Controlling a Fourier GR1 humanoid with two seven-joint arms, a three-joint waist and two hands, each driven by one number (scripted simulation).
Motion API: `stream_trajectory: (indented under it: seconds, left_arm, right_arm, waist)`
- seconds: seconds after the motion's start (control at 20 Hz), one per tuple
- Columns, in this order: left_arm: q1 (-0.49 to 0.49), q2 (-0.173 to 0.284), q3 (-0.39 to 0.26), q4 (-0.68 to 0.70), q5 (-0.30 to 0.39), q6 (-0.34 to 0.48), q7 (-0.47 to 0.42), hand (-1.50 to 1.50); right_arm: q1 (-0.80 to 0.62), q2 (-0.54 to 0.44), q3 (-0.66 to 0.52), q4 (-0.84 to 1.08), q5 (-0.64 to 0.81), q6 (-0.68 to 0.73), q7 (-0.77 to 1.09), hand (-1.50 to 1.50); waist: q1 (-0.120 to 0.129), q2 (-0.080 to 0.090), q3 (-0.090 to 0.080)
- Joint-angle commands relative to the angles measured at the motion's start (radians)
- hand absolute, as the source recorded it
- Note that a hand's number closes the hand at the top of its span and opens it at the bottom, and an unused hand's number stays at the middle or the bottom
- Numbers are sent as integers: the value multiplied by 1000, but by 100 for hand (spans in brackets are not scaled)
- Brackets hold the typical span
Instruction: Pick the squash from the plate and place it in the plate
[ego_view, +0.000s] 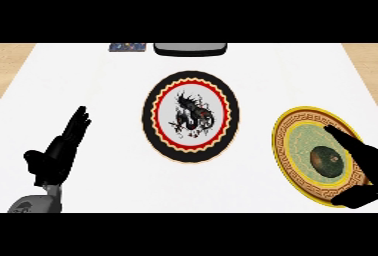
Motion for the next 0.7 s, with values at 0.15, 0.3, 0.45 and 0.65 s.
stream_trajectory:
  seconds: [0.15,0.3,0.45,0.65]
  left_arm:
    - [-6,-10,41,29,-31,-41,-10,0]
    - [-21,-38,37,-4,-31,-9,18,0]
    - [-21,-46,34,38,-62,-12,-25,0]
    - [99,-71,2,-95,-77,3,0,0]
  right_arm:
    - [-37,36,-29,179,99,-84,-104,-150]
    - [-108,75,11,248,82,-33,-111,150]
    - [-151,51,25,244,108,-4,-147,150]
    - [-109,92,36,260,134,-77,-197,150]
  waist:
    - [0,0,0]
    - [3,1,0]
    - [1,1,0]
    - [4,-1,0]
